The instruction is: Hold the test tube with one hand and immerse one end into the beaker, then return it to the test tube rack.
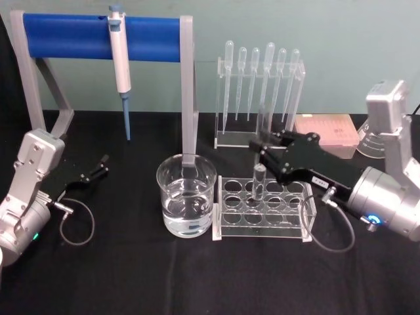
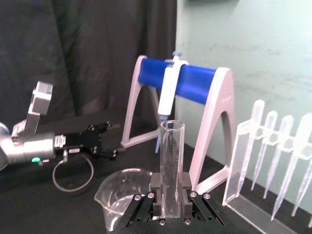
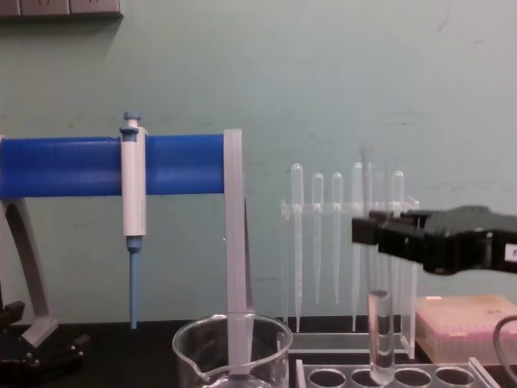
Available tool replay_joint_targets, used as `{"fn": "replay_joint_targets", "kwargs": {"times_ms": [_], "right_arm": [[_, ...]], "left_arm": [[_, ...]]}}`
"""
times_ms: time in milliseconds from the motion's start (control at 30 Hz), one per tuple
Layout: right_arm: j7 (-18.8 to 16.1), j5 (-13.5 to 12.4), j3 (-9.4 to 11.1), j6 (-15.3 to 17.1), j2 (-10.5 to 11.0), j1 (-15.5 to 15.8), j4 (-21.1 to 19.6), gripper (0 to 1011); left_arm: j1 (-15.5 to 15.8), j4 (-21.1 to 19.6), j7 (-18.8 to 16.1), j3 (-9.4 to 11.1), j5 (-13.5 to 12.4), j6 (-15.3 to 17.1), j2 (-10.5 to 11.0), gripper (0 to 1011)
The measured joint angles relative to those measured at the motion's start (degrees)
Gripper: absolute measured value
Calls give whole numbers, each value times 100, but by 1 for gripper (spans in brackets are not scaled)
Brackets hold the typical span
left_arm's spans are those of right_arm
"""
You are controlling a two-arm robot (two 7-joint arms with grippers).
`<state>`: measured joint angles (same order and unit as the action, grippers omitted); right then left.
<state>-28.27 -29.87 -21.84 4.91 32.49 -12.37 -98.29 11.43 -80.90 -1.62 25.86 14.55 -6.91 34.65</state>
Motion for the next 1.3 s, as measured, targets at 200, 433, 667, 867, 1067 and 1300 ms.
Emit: {"fn": "replay_joint_targets", "kwargs": {"times_ms": [200, 433, 667, 867, 1067, 1300], "right_arm": [[140, -73, 74, -6, 5, 81, -90, 227], [141, -75, 75, -5, 8, 79, -92, 226], [130, -74, 73, -5, 8, 76, -92, 226], [123, -74, 70, -7, 8, 74, -90, 226], [118, -74, 68, -8, 8, 71, -87, 226], [115, -74, 68, -7, 8, 69, -87, 226]], "left_arm": [[0, 0, 0, 0, 0, 0, 0, 1000], [0, 0, 0, 0, 0, 0, 0, 1000], [0, 0, 0, 0, 0, 0, 0, 1000], [0, 0, 0, 0, 0, 0, 0, 1000], [0, 0, 0, 0, 0, 0, 0, 1000], [0, 0, 0, 0, 0, 0, 0, 1000]]}}
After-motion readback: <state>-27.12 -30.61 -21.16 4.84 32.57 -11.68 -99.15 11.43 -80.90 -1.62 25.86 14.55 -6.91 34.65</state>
